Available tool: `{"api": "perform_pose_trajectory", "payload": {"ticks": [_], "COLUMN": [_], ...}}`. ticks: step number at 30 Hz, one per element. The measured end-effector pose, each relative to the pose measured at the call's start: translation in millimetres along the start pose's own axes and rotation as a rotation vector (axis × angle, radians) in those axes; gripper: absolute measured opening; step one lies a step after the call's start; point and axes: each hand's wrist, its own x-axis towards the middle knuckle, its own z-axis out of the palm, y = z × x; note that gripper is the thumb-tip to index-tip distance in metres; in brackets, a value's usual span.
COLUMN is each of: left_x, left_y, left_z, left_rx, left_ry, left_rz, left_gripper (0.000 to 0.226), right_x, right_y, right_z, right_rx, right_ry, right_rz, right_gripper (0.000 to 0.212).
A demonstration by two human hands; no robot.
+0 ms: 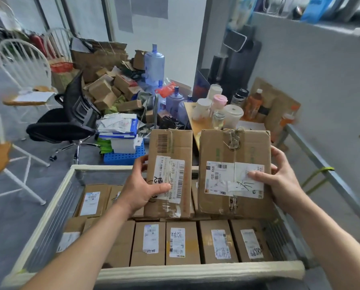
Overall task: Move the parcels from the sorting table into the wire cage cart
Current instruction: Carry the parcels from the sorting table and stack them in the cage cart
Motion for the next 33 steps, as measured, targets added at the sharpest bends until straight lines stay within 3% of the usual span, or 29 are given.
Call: {"api": "perform_pose_trajectory", "payload": {"ticks": [9, 17, 21, 27, 33], "left_x": [49.3, 70.0, 64.3, 45.0, 12.8], "left_y": [-13.2, -49.0, -73.7, -130.4, -190.7], "left_z": [-44.8, -71.7, -74.1, -69.7, -54.2], "left_rx": [-0.059, -0.053, -0.019, 0.059, 0.101], "left_ry": [-0.006, -0.031, -0.014, 0.035, 0.092], "left_rz": [-0.015, -0.053, -0.136, -0.297, -0.479], "left_gripper": [0.085, 0.091, 0.092, 0.093, 0.088], "right_x": [36.3, 53.6, 64.4, 83.1, 93.8], "right_y": [-2.2, 28.0, 58.0, 114.5, 190.4], "right_z": [45.1, 71.0, 81.2, 98.0, 115.4], "right_rx": [-0.015, -0.054, -0.077, -0.101, -0.055], "right_ry": [0.008, 0.027, 0.0, -0.111, -0.218], "right_rz": [0.003, 0.075, 0.167, 0.27, 0.44], "right_gripper": [0.086, 0.093, 0.103, 0.086, 0.087]}}
